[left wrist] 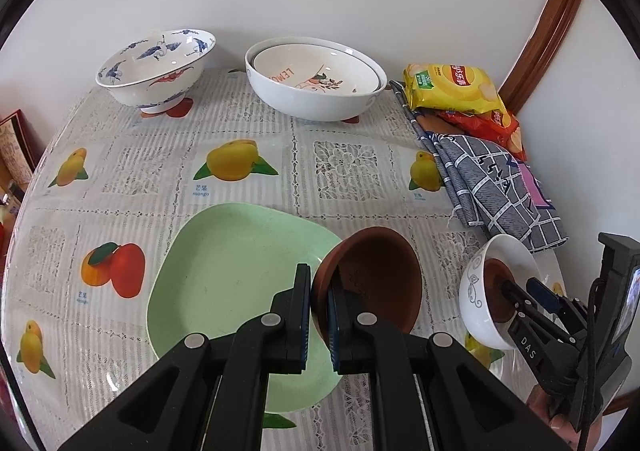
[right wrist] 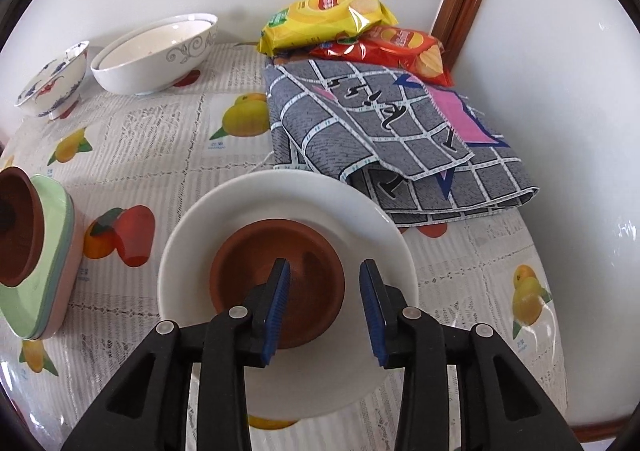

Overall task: Organize plates and bowls
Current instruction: 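Lower the brown bowl into the white bowl and open the right gripper while the left holds its bowl, then carry the brown bowl with the left gripper over the white bowl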

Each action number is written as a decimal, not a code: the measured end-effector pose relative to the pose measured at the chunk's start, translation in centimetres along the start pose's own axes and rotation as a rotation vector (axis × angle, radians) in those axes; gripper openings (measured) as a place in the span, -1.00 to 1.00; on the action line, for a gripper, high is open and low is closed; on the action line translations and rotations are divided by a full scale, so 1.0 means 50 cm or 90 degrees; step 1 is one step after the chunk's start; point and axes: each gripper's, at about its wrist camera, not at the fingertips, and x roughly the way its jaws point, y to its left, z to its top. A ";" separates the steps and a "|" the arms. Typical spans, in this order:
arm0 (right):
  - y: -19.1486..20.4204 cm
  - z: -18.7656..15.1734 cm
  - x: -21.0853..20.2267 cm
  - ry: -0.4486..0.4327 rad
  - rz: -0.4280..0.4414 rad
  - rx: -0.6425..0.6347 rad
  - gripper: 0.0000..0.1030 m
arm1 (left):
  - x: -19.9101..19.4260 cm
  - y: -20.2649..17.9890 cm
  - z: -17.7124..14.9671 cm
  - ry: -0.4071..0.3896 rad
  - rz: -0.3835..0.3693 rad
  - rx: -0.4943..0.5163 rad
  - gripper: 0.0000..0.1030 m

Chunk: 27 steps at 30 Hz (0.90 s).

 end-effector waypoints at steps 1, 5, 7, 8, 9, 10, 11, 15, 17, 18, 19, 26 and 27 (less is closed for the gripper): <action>-0.001 -0.001 -0.010 -0.005 -0.001 0.000 -0.30 | -0.004 -0.002 -0.002 -0.001 0.000 0.001 -0.85; -0.012 -0.002 -0.055 -0.032 0.001 0.000 -0.29 | -0.019 -0.018 -0.010 -0.002 -0.007 0.010 -0.85; -0.023 -0.006 -0.080 -0.048 0.000 0.005 -0.21 | -0.028 -0.029 -0.014 -0.004 -0.010 0.017 -0.85; -0.029 -0.007 -0.091 -0.055 0.000 0.008 -0.20 | -0.032 -0.035 -0.016 -0.005 -0.011 0.020 -0.85; -0.037 -0.009 -0.104 -0.064 0.000 0.012 -0.20 | -0.038 -0.042 -0.018 -0.007 -0.011 0.023 -0.85; -0.044 -0.010 -0.113 -0.069 -0.001 0.015 -0.19 | -0.044 -0.049 -0.021 -0.009 -0.013 0.026 -0.85; -0.052 -0.012 -0.124 -0.075 -0.002 0.020 -0.19 | -0.050 -0.056 -0.024 -0.011 -0.014 0.029 -0.85; -0.087 -0.022 -0.158 -0.091 -0.004 0.038 -0.17 | -0.071 -0.084 -0.033 -0.019 -0.016 0.041 -0.85; -0.108 -0.031 -0.173 -0.098 -0.004 0.050 -0.12 | -0.080 -0.096 -0.037 -0.023 -0.016 0.046 -0.85; -0.117 -0.035 -0.180 -0.102 -0.005 0.056 -0.09 | -0.085 -0.104 -0.039 -0.025 -0.016 0.050 -0.85; -0.128 -0.040 -0.186 -0.105 -0.005 0.061 -0.08 | -0.090 -0.112 -0.041 -0.028 -0.016 0.053 -0.85; -0.184 -0.073 -0.216 -0.116 0.003 0.094 -0.06 | -0.113 -0.161 -0.052 -0.044 -0.033 0.076 -0.85; -0.189 -0.076 -0.219 -0.117 0.004 0.097 -0.05 | -0.114 -0.166 -0.054 -0.045 -0.032 0.077 -0.85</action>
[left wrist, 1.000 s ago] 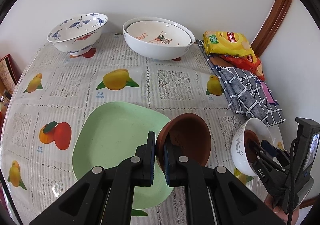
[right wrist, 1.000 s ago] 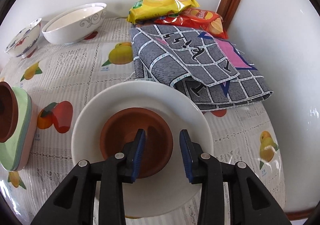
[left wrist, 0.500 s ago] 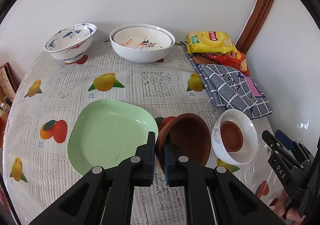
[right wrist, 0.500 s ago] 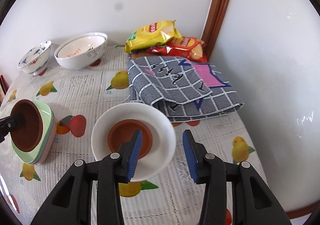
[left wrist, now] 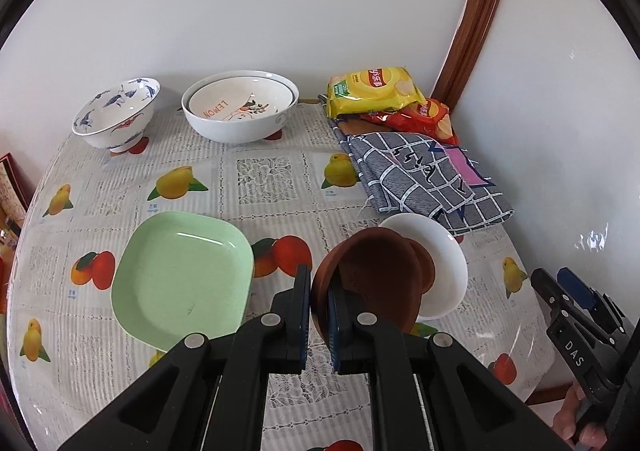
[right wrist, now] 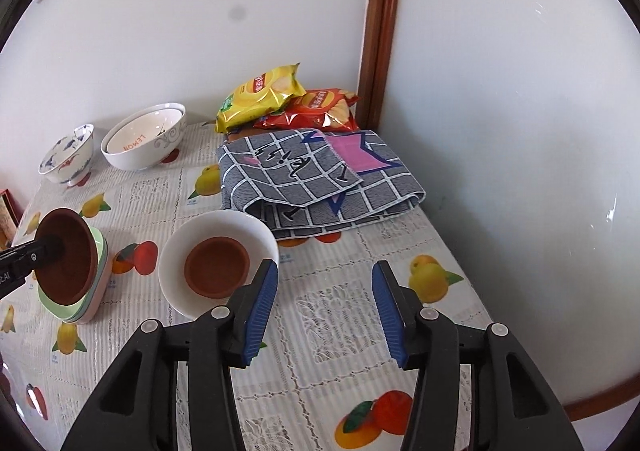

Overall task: Organize plates and bowls
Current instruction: 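Carry the brown bowl with the left gripper over the white bowl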

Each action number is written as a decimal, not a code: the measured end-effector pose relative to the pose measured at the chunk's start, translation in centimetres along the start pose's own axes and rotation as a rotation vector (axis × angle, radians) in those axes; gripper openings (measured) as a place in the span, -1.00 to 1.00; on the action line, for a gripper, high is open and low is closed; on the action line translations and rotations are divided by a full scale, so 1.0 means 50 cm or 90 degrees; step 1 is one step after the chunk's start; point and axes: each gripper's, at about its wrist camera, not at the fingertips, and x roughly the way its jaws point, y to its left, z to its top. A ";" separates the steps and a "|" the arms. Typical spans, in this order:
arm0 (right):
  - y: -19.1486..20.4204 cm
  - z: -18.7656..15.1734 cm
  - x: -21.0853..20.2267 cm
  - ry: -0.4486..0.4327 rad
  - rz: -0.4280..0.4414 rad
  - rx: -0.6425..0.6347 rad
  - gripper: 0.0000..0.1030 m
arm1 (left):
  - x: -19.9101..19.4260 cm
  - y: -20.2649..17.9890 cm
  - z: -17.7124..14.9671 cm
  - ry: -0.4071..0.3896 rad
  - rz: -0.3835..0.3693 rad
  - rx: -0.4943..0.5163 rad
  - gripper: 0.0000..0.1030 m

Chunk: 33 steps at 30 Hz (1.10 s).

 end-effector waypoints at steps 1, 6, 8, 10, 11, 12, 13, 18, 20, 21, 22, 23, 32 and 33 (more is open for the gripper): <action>-0.008 -0.003 -0.003 -0.001 0.002 0.004 -0.05 | 0.000 -0.006 -0.001 0.000 0.000 0.002 -0.85; -0.036 -0.015 -0.010 -0.002 0.014 0.020 -0.05 | 0.010 -0.033 -0.005 0.007 0.003 0.009 -0.85; -0.045 -0.020 -0.011 -0.002 0.015 0.023 -0.05 | 0.016 -0.044 -0.007 0.009 0.004 0.014 -0.85; -0.055 -0.024 -0.011 -0.003 0.016 0.029 -0.05 | 0.023 -0.055 -0.009 0.013 0.009 0.016 -0.85; -0.059 -0.027 -0.011 -0.003 0.018 0.031 -0.05 | 0.027 -0.059 -0.010 0.015 0.008 0.015 -0.85; -0.065 -0.029 -0.010 -0.002 0.020 0.033 -0.05 | 0.031 -0.064 -0.011 0.016 0.008 0.016 -0.85; -0.069 -0.031 -0.010 -0.002 0.020 0.033 -0.05 | 0.035 -0.068 -0.013 0.018 0.007 0.016 -0.85; -0.091 -0.039 -0.001 0.001 0.015 0.034 -0.05 | 0.056 -0.085 -0.017 0.029 0.006 0.017 -0.85; -0.097 -0.043 0.003 0.005 0.017 0.037 -0.05 | 0.063 -0.088 -0.017 0.032 0.008 0.018 -0.85; -0.100 -0.045 0.005 0.006 0.016 0.038 -0.05 | 0.067 -0.089 -0.017 0.033 0.009 0.017 -0.85; -0.103 -0.046 0.009 0.007 0.016 0.039 -0.05 | 0.070 -0.090 -0.017 0.033 0.010 0.018 -0.85; -0.106 -0.048 0.012 0.008 0.016 0.040 -0.05 | 0.073 -0.091 -0.017 0.034 0.011 0.017 -0.85; -0.115 -0.060 0.036 0.024 0.017 0.047 -0.05 | 0.105 -0.093 -0.014 0.046 0.011 0.010 -0.85; -0.115 -0.061 0.038 0.025 0.018 0.048 -0.06 | 0.109 -0.094 -0.012 0.047 0.010 0.009 -0.85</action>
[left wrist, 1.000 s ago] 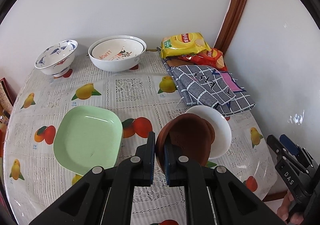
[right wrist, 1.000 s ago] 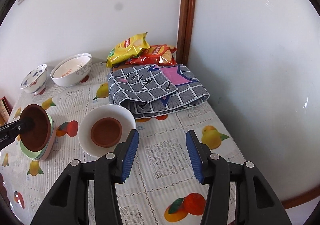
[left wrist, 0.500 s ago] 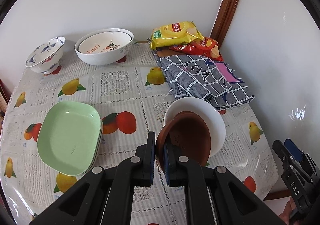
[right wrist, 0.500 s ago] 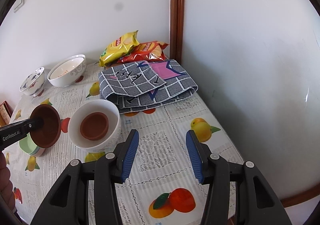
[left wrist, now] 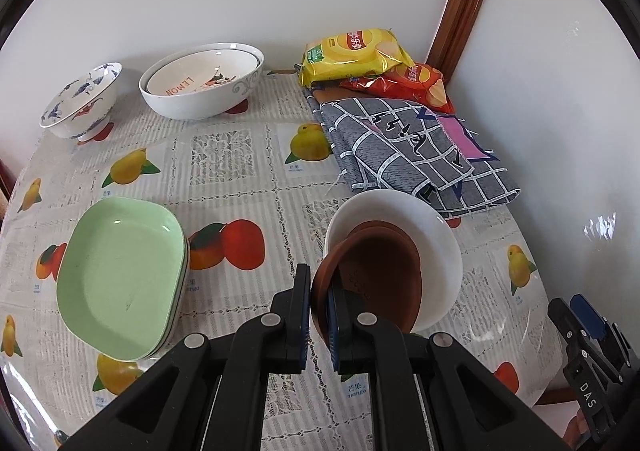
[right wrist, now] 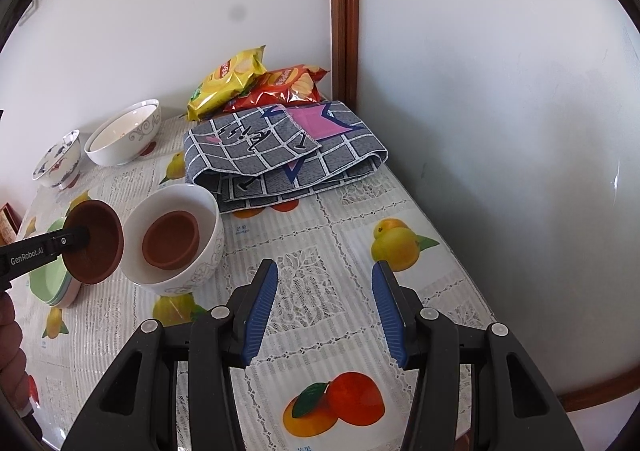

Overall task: Organize plates and bowls
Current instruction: 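Carry the brown bowl with the left gripper over the white bowl, then lower the brown bowl into the other brown bowl and open the left gripper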

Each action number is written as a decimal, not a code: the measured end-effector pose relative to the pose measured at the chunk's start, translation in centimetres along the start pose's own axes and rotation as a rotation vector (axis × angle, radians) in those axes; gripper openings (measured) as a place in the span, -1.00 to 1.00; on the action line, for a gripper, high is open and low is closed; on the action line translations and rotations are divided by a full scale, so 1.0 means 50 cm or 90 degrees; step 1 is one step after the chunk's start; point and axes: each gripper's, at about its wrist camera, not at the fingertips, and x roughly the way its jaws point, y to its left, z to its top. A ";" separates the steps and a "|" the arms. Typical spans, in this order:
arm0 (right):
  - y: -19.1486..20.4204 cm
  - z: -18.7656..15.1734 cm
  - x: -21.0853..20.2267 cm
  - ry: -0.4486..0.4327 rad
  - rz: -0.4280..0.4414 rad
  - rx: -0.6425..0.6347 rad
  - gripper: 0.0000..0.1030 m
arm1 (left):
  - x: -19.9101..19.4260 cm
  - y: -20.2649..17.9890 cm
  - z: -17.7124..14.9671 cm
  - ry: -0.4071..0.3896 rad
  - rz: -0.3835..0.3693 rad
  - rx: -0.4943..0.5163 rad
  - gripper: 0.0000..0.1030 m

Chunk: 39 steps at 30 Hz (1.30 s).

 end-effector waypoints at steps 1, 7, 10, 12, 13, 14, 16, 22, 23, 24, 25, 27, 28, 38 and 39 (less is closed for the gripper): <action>-0.001 -0.001 0.003 0.002 0.000 0.000 -0.05 | 0.004 -0.002 0.001 0.001 -0.001 0.000 -0.85; -0.008 -0.004 0.018 0.010 0.000 0.001 -0.05 | 0.029 -0.016 0.007 0.007 -0.008 0.002 -0.85; -0.011 -0.005 0.025 0.014 -0.001 0.002 -0.05 | 0.040 -0.025 0.014 0.009 -0.009 0.006 -0.84; -0.013 -0.006 0.028 0.015 -0.003 0.001 -0.05 | 0.048 -0.030 0.018 0.010 -0.010 0.008 -0.84; -0.014 -0.006 0.029 0.016 -0.003 0.001 -0.05 | 0.053 -0.033 0.021 0.011 -0.010 0.010 -0.84; -0.015 -0.006 0.032 0.018 -0.004 0.002 -0.06 | 0.057 -0.035 0.023 0.011 -0.010 0.010 -0.84; -0.017 -0.006 0.037 0.022 -0.005 0.003 -0.06 | 0.065 -0.038 0.027 0.013 -0.008 0.012 -0.84; -0.015 -0.005 0.045 0.026 0.001 0.003 -0.05 | 0.091 -0.045 0.036 0.019 -0.005 0.015 -0.84; -0.013 -0.005 0.047 0.027 0.003 0.000 -0.06 | 0.095 -0.047 0.036 0.021 -0.005 0.016 -0.84; -0.011 -0.004 0.049 0.027 0.003 -0.002 -0.06 | 0.100 -0.049 0.037 0.023 -0.006 0.017 -0.84; -0.009 -0.004 0.051 0.029 0.005 -0.005 -0.06 | 0.103 -0.050 0.037 0.024 -0.008 0.017 -0.84; -0.005 -0.002 0.056 0.031 0.007 -0.010 -0.05 | 0.109 -0.052 0.036 0.026 -0.011 0.018 -0.84; -0.004 -0.003 0.058 0.032 0.007 -0.012 -0.06 | 0.113 -0.054 0.036 0.028 -0.011 0.018 -0.84; 0.000 -0.005 0.074 0.046 0.010 -0.017 -0.06 | 0.134 -0.066 0.034 0.035 -0.016 0.020 -0.84; 0.000 -0.005 0.073 0.046 0.010 -0.018 -0.06 | 0.136 -0.068 0.034 0.037 -0.017 0.019 -0.84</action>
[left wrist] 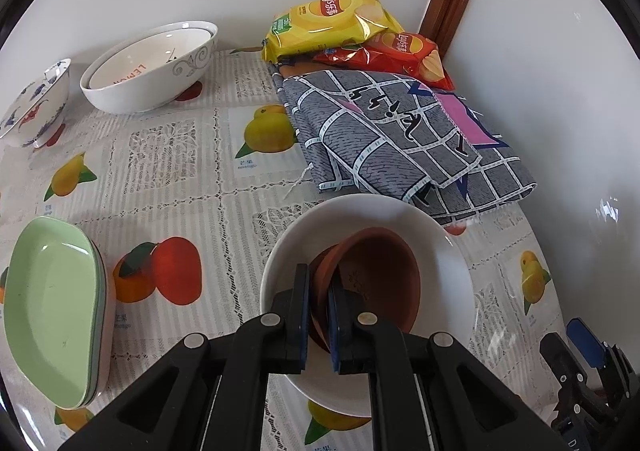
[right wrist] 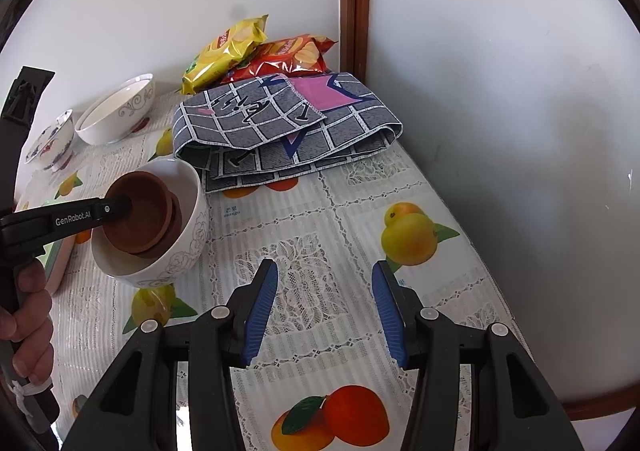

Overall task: Organize plates and bowls
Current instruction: 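Lower the brown bowl into the other brown bowl and open the left gripper, then grasp the white bowl rim with the left gripper while the right gripper grasps the opposite rim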

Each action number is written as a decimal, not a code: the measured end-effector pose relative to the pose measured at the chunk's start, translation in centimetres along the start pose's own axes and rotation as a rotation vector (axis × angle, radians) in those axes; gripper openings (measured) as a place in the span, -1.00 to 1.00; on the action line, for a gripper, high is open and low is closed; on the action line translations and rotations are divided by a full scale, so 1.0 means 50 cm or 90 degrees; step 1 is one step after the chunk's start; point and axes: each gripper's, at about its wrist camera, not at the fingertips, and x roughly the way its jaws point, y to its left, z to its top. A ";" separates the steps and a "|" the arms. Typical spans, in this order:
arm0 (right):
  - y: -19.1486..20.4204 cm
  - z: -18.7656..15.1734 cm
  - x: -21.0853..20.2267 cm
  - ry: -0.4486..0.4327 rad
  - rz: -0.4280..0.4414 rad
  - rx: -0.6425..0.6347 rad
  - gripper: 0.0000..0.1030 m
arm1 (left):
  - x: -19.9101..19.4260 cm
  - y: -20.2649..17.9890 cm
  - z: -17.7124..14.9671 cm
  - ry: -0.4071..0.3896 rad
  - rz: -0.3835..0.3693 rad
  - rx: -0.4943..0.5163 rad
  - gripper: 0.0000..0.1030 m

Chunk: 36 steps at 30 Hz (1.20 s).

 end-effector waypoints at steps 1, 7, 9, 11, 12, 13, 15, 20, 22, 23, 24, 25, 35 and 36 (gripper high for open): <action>0.000 0.000 0.001 0.000 -0.001 0.000 -0.06 | 0.003 -0.002 0.000 0.001 -0.001 -0.001 -0.84; -0.001 0.001 0.002 0.002 0.000 0.001 -0.06 | 0.011 -0.010 -0.002 0.007 -0.011 -0.001 -0.84; 0.001 0.002 0.002 0.003 0.001 0.000 -0.06 | 0.011 -0.010 -0.002 0.007 -0.012 -0.002 -0.84; 0.005 0.003 0.002 0.004 0.002 -0.002 -0.06 | 0.011 -0.008 -0.001 0.011 -0.016 -0.001 -0.84; 0.007 0.003 0.003 0.005 0.002 -0.003 -0.06 | 0.010 -0.008 -0.002 0.014 -0.015 0.005 -0.83; 0.009 0.003 0.002 0.005 0.003 -0.004 -0.06 | 0.010 -0.010 -0.002 0.018 -0.013 0.015 -0.82; 0.015 0.004 0.002 0.005 0.005 -0.006 -0.06 | 0.009 -0.012 -0.002 0.025 -0.015 0.030 -0.80; 0.036 0.010 0.000 0.002 0.011 -0.014 -0.06 | -0.017 0.001 -0.003 0.008 -0.014 0.030 -0.52; 0.043 0.015 -0.001 0.000 0.017 -0.014 -0.06 | -0.033 0.009 0.000 -0.004 -0.014 0.028 -0.51; 0.047 0.018 -0.001 -0.001 0.021 -0.013 -0.06 | -0.042 0.015 0.002 -0.008 -0.018 0.025 -0.51; 0.051 0.022 -0.001 -0.003 0.025 -0.012 -0.06 | -0.047 0.020 0.004 -0.011 -0.021 0.021 -0.51; 0.054 0.026 -0.001 -0.004 0.029 -0.011 -0.06 | -0.055 0.026 0.005 -0.016 -0.019 0.018 -0.51; 0.078 0.064 0.032 0.012 0.111 0.022 -0.12 | -0.049 0.070 0.004 0.000 -0.016 -0.007 -0.48; 0.083 0.066 0.039 0.015 0.119 0.023 -0.15 | -0.045 0.072 0.003 0.004 -0.019 -0.008 -0.48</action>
